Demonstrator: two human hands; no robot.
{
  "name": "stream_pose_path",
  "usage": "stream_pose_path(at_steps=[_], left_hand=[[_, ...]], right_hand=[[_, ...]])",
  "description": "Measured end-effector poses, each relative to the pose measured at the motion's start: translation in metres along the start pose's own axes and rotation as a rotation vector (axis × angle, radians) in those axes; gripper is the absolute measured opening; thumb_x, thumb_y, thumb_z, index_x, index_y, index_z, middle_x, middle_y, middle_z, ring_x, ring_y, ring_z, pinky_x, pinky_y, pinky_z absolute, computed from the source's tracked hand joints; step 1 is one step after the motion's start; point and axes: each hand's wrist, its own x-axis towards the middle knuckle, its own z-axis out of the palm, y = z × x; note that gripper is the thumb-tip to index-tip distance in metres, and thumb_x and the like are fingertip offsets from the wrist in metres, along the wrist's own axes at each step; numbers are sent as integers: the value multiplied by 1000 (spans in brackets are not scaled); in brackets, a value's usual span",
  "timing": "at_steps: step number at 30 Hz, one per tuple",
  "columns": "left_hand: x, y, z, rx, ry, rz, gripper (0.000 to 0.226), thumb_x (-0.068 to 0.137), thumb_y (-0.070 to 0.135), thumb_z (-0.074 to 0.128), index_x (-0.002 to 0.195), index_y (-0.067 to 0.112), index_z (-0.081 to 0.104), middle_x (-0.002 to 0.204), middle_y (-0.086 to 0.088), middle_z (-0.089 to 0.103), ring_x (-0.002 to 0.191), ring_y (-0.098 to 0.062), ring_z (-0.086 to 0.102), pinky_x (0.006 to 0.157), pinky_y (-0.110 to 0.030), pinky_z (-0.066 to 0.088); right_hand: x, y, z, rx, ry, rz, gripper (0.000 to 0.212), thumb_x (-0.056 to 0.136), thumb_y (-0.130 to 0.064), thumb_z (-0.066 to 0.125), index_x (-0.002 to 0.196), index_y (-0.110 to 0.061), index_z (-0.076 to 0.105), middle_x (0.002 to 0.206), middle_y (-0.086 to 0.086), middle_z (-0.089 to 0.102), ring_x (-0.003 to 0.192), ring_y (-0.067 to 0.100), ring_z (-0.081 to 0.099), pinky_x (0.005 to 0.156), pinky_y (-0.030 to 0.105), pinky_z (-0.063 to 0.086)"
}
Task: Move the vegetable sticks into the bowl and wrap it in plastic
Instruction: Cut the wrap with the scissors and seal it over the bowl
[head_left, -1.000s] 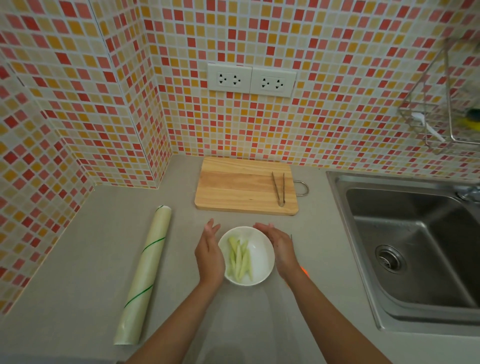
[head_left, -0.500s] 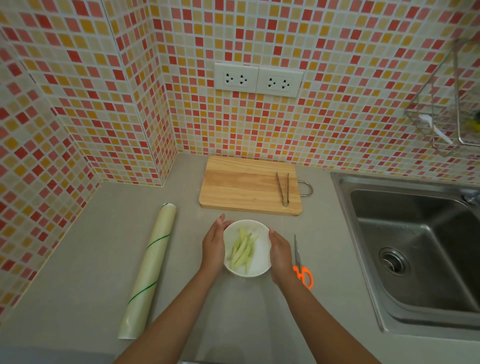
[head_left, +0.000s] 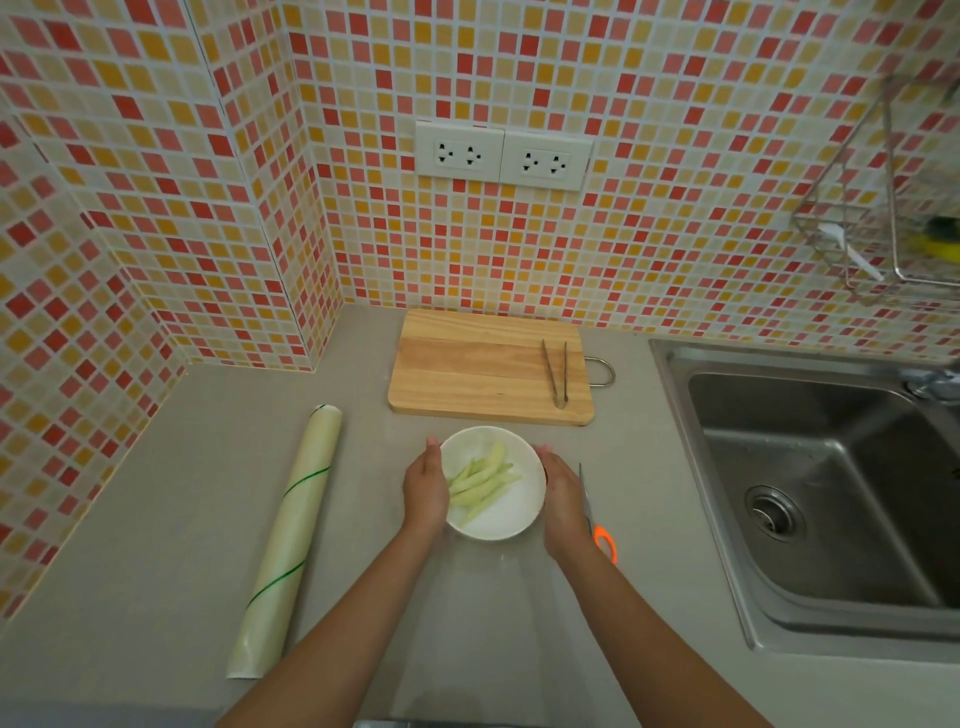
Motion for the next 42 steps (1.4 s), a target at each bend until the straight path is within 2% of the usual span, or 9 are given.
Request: stream_pose_path(at_steps=[3, 9, 15, 20, 24, 28, 32, 37, 42], left_hand=[[0, 3, 0, 23, -52, -10, 47, 99, 48, 34, 78, 17, 63, 86, -7, 67, 94, -32, 66, 88, -43, 52], [1, 13, -3, 76, -141, 10, 47, 99, 46, 36, 78, 16, 66, 91, -13, 70, 96, -36, 68, 90, -50, 54], [8, 23, -3, -1, -236, -79, 61, 99, 54, 26, 113, 13, 69, 112, -13, 71, 106, -30, 66, 101, -47, 49], [-11, -5, -3, -333, -24, -89, 65, 97, 59, 28, 130, 12, 59, 130, -7, 64, 118, -18, 59, 112, -42, 38], [-22, -9, 10, -357, -59, -143, 66, 92, 66, 32, 117, 15, 66, 113, -9, 71, 108, -25, 66, 102, -43, 49], [-10, -4, 5, -297, -59, -152, 46, 95, 54, 41, 101, 18, 68, 108, -10, 72, 98, -23, 68, 89, -38, 54], [-5, -4, 3, -267, -65, -157, 39, 96, 47, 43, 98, 18, 68, 107, -10, 71, 96, -24, 67, 87, -37, 52], [-2, 3, 3, -263, -74, -197, 37, 96, 41, 43, 100, 14, 68, 97, -8, 71, 88, -25, 66, 80, -35, 52], [2, 5, -5, -210, -180, -233, 36, 85, 41, 43, 86, 15, 68, 86, -11, 70, 82, -29, 63, 76, -36, 48]], right_hand=[[6, -8, -2, -5, -118, 110, 40, 95, -44, 45, 91, -16, 73, 97, 8, 75, 96, 26, 68, 91, 40, 49], [6, -10, -10, -48, -272, 165, 54, 93, -57, 42, 109, -15, 71, 109, 13, 73, 103, 28, 69, 93, 42, 52], [6, -4, -4, 10, -143, 129, 53, 94, -50, 45, 112, -5, 67, 111, 20, 70, 104, 35, 67, 98, 53, 48], [11, 0, -2, 91, 8, 108, 43, 93, -50, 49, 84, -16, 74, 85, 5, 77, 81, 22, 73, 90, 47, 54], [6, 6, 10, 73, 20, 106, 44, 94, -52, 45, 88, -17, 72, 91, 8, 76, 87, 24, 72, 83, 41, 57], [2, 8, 7, 144, 0, 112, 39, 97, -44, 43, 92, -16, 71, 92, 6, 75, 89, 22, 70, 75, 35, 54], [6, -1, 4, 179, -16, 105, 33, 97, -33, 43, 86, -16, 69, 77, 1, 75, 84, 22, 67, 73, 34, 52], [8, 2, 6, 118, -15, 117, 35, 97, -35, 43, 96, -14, 70, 90, 5, 74, 90, 22, 68, 85, 38, 51], [9, -1, 5, -6, 28, 98, 45, 97, -49, 40, 86, -18, 70, 85, 3, 75, 82, 19, 70, 78, 34, 55]])
